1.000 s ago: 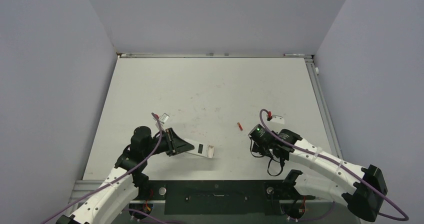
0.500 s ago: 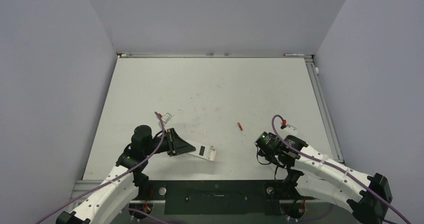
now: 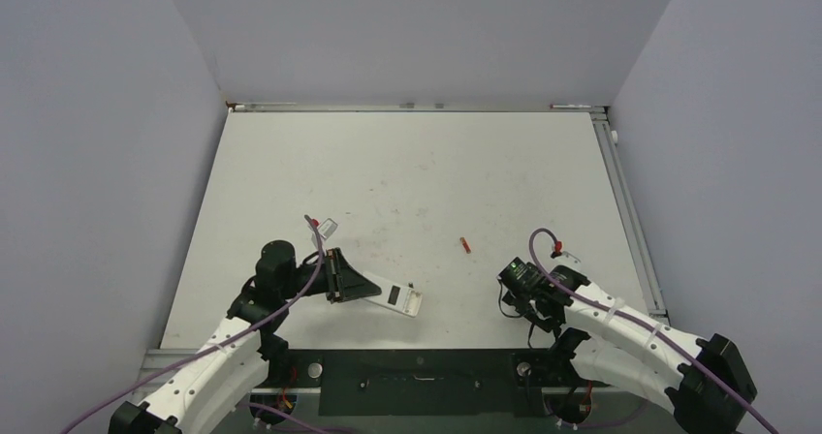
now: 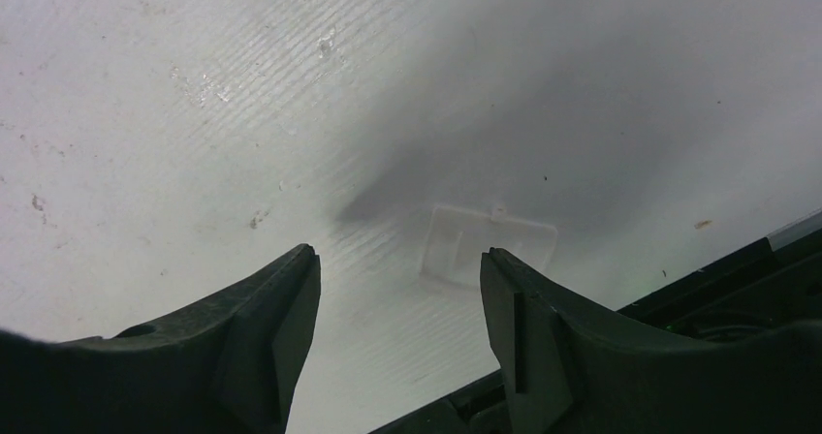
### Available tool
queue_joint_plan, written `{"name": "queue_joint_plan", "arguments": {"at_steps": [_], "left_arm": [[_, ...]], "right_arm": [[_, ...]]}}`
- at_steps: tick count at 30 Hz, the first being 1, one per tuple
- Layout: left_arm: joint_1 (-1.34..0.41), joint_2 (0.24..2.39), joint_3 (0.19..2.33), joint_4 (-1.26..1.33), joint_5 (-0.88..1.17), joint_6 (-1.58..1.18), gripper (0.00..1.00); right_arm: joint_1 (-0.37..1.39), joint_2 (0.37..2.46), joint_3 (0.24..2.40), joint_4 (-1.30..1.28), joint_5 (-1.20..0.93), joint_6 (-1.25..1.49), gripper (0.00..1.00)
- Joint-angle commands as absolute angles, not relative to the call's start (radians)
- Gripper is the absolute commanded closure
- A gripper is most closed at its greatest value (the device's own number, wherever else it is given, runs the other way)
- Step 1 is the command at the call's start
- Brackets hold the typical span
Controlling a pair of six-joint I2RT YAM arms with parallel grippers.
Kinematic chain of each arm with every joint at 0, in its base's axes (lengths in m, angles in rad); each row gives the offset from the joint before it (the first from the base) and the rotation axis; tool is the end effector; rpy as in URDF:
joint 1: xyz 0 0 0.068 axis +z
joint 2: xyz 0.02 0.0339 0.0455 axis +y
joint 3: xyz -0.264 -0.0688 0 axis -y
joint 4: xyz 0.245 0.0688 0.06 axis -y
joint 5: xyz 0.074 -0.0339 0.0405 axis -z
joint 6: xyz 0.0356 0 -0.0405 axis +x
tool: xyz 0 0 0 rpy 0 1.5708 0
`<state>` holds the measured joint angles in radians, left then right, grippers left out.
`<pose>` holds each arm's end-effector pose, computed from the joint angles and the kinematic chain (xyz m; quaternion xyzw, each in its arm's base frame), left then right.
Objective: Load the batteries into the remote control
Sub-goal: Adjust the battery cover at the center of the board.
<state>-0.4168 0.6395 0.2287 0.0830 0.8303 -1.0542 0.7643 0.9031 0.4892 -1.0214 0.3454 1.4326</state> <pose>0.1261 -0.0846 0.1967 -0.0101 0.7801 -0.6006 0.1751 0.0946 0.0740 0.1707 0.3333 0.9247 -0.0186 0.1830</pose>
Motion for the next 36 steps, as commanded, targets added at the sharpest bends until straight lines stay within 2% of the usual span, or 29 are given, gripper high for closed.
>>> {"name": "queue_joint_plan", "arguments": {"at_steps": [1, 14, 29, 36], "left_arm": [[-0.413, 0.653, 0.241, 0.171, 0.877, -1.063, 1.0], [-0.419, 0.669, 0.233, 0.198, 0.89, -1.075, 1.0], [-0.417, 0.675, 0.245, 0.144, 0.868, -1.052, 1.0], [-0.417, 0.67, 0.252, 0.122, 0.854, -1.039, 1.0]], "right_arm": [[0.733, 0.932, 0.469, -0.931, 0.319, 1.418, 0.39], [0.676, 1.034, 0.381, -0.702, 0.227, 1.354, 0.39], [0.576, 1.226, 0.493, -0.497, 0.146, 1.205, 0.41], [0.563, 1.232, 0.578, -0.547, 0.173, 1.15, 0.42]]}}
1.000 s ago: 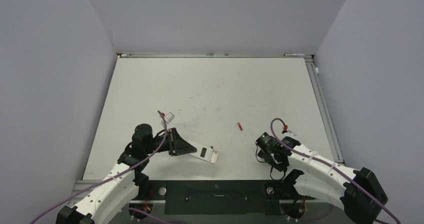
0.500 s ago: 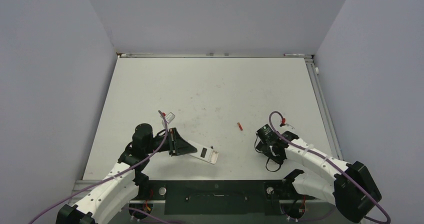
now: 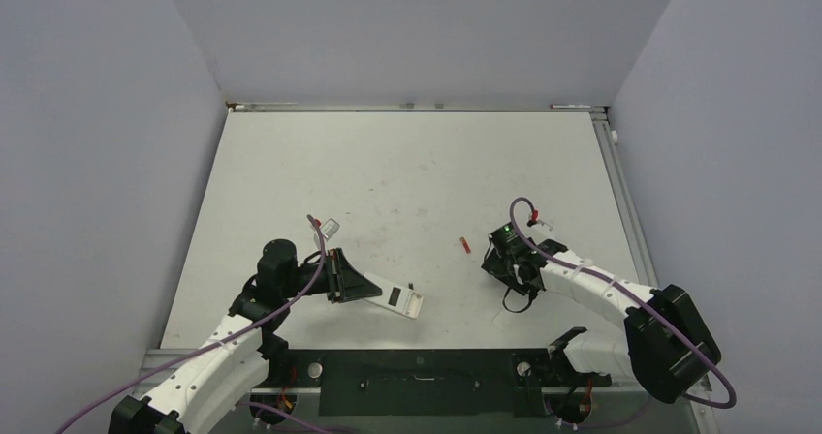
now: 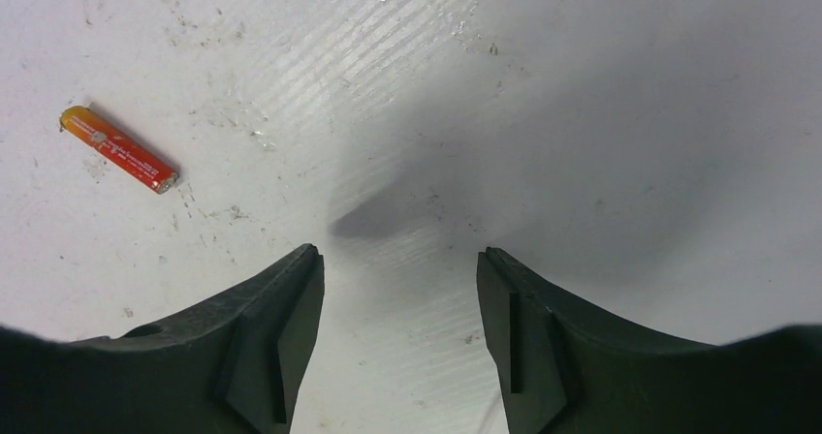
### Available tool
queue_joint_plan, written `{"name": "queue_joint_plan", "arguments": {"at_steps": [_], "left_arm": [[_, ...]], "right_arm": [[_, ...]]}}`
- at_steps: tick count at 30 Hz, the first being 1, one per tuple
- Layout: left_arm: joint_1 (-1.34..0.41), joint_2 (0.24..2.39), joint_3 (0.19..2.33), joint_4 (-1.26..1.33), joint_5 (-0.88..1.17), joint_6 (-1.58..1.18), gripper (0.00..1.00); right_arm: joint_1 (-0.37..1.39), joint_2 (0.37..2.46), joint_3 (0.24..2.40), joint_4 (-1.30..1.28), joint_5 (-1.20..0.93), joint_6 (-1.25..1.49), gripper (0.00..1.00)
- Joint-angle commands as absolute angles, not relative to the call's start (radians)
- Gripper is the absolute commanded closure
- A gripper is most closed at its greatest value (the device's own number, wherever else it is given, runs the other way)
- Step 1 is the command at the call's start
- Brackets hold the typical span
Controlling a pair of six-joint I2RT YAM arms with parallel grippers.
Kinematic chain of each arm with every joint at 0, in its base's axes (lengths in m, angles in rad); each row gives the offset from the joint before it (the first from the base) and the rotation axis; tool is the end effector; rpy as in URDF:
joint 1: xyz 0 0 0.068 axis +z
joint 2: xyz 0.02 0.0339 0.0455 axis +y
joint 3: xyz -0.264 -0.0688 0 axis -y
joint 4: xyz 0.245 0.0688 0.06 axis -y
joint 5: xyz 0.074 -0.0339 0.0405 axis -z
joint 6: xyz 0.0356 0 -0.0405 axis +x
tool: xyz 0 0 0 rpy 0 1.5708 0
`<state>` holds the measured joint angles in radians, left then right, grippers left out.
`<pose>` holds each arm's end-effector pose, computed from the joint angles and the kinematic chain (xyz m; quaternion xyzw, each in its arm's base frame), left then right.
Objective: Load the batteries into the remote control
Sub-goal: Adjust the battery cover at the center of the board.
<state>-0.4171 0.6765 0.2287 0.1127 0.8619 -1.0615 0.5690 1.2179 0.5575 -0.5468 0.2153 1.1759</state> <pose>0.1287 -0.0866 0.1948 -0.0050 0.7791 -0.6062 0.1595 0.1707 0.1001 0.1567 0.3107 0.9273 0.0697 0.1965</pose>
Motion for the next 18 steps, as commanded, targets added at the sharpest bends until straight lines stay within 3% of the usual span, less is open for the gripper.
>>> {"name": "queue_joint_plan", "arguments": {"at_steps": [1, 7, 18], "left_arm": [[-0.417, 0.669, 0.252, 0.12, 0.853, -1.039, 1.0], [-0.417, 0.661, 0.25, 0.117, 0.848, -1.038, 1.0], [-0.418, 0.672, 0.25, 0.129, 0.854, -1.035, 1.0]], "right_arm": [[0.563, 1.221, 0.587, -0.564, 0.175, 1.141, 0.42], [0.6, 1.101, 0.602, -0.656, 0.166, 1.112, 0.42], [0.877, 1.065, 0.663, -0.913, 0.251, 1.157, 0.41]]}}
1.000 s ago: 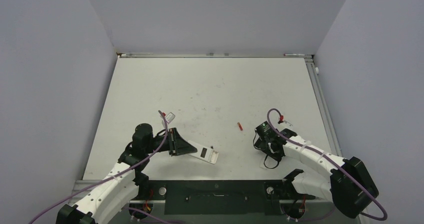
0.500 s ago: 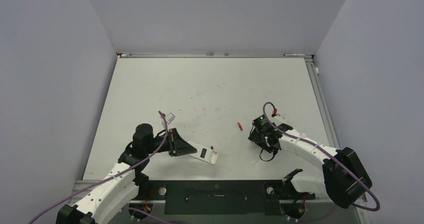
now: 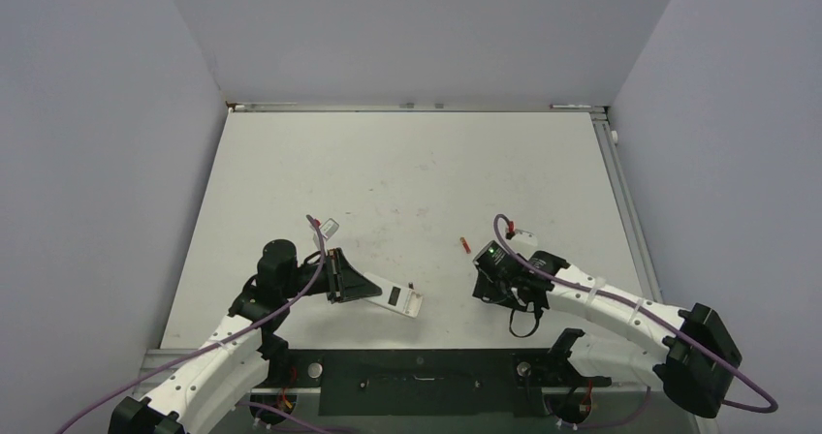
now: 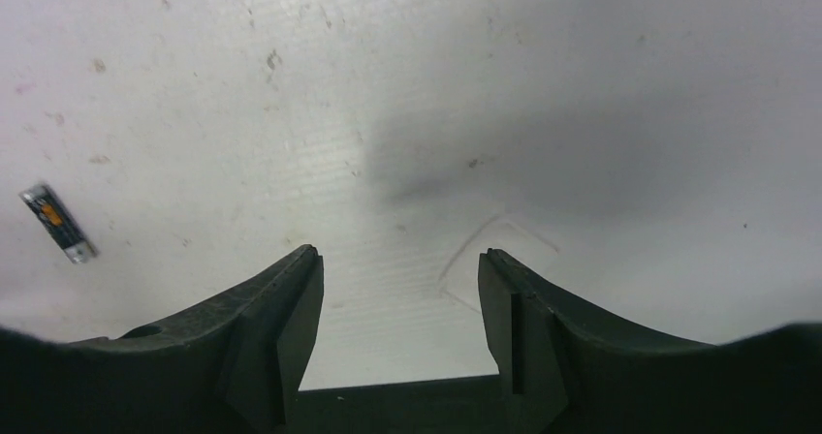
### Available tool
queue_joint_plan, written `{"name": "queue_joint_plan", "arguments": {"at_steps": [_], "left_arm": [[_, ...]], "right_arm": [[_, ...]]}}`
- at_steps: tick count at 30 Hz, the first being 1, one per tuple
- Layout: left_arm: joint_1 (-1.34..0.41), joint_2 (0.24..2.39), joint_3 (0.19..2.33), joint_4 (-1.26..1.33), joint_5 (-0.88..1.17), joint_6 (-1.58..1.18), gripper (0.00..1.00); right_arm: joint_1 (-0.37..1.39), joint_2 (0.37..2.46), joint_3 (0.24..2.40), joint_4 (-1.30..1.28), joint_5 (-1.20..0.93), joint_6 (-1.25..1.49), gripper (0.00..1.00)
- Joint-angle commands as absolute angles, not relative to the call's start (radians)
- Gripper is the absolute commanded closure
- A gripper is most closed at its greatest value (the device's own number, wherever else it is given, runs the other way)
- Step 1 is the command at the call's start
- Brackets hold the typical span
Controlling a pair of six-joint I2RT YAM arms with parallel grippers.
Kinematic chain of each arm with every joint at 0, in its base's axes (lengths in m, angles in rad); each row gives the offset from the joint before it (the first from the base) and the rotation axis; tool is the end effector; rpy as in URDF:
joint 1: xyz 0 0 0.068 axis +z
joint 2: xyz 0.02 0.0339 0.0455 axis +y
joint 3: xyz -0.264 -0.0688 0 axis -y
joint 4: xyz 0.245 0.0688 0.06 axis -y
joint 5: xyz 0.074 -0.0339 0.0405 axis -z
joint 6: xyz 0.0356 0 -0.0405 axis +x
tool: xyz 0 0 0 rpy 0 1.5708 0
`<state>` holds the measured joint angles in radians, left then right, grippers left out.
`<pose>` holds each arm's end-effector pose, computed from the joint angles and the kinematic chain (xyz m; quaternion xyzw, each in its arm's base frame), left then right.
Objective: Load the batteries into the remote control
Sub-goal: Adjust the battery cover at the center of the board.
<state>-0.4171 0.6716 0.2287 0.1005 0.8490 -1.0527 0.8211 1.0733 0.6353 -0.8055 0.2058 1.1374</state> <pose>0.1284 -0.0861 0.1942 -0.0072 0.7816 -0.6018 0.1639 0.1255 0.1241 0.1929 0.1711 0.9665 0.0780 0.1745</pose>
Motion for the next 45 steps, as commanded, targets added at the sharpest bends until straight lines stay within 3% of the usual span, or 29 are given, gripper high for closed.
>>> {"name": "queue_joint_plan", "arguments": {"at_steps": [1, 18, 45], "left_arm": [[-0.417, 0.674, 0.249, 0.13, 0.854, -1.035, 1.0], [-0.419, 0.669, 0.244, 0.138, 0.867, -1.043, 1.0], [-0.419, 0.706, 0.249, 0.144, 0.864, -1.037, 1.0]], "right_arm": [[0.898, 1.063, 0.662, -0.922, 0.253, 1.168, 0.41], [0.988, 1.126, 0.57, -0.77, 0.247, 1.273, 0.41], [0.799, 1.128, 0.449, -0.524, 0.259, 1.24, 0.41]]}}
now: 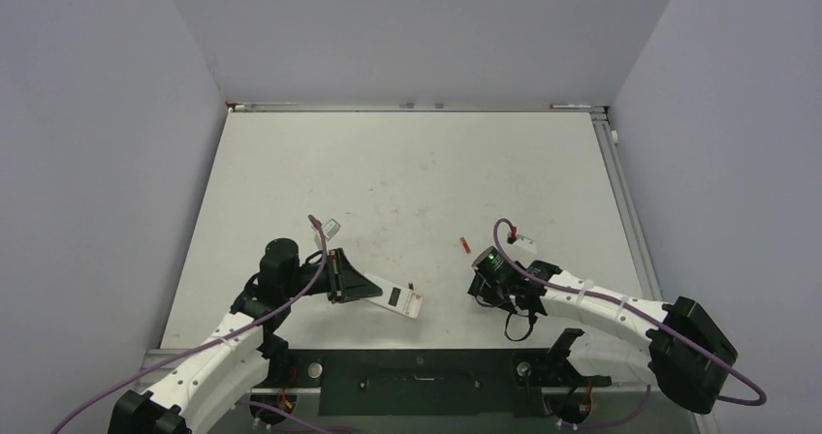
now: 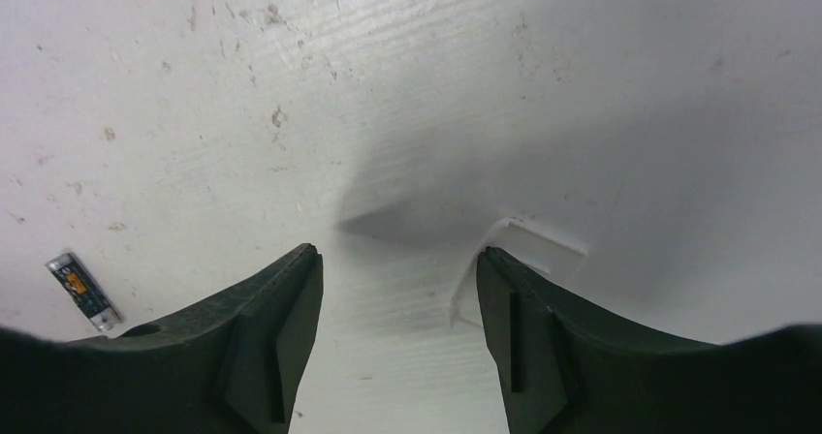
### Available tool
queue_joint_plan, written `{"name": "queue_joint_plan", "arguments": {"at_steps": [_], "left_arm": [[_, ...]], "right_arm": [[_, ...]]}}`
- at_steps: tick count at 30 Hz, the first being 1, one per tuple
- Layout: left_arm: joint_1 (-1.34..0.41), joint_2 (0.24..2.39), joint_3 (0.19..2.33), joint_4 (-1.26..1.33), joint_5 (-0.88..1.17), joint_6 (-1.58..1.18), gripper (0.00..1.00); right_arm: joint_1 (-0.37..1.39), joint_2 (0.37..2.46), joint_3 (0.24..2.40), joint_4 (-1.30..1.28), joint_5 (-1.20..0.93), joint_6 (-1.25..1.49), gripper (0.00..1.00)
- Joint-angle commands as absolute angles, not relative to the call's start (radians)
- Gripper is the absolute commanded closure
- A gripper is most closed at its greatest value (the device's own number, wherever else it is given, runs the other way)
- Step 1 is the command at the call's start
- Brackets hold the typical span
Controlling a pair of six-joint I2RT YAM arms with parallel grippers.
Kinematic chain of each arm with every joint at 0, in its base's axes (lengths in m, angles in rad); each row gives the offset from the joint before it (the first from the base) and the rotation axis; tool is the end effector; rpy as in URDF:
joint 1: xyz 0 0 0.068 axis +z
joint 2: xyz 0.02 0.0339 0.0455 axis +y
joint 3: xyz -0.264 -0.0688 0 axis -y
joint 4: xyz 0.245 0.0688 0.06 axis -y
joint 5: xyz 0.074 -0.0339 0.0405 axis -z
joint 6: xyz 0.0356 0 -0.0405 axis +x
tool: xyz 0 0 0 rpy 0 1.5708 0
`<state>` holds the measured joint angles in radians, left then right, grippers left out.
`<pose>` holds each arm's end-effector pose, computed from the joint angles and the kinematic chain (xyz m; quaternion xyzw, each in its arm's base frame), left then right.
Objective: Load the batteries into the remote control
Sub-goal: Adjust the battery cover at the center of the board.
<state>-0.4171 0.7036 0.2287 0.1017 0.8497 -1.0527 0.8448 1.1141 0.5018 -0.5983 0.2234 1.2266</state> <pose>0.1307 -0.0872 0.1901 -0.0145 0.7875 -0.5969 0.1527 0.1233 0.1270 0.1570 0.2051 0.9561 0.0972 0.1851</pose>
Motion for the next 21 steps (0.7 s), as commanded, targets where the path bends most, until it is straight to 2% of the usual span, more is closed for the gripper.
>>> {"name": "queue_joint_plan", "arguments": {"at_steps": [1, 21], "left_arm": [[-0.42, 0.706, 0.249, 0.143, 0.864, -1.037, 1.0], [-0.419, 0.709, 0.263, 0.084, 0.831, -1.014, 1.0]], "right_arm": [[0.786, 1.128, 0.449, -0.513, 0.261, 1.233, 0.41], [0.49, 1.352, 0.576, -0.344, 0.233, 0.98, 0.41]]}}
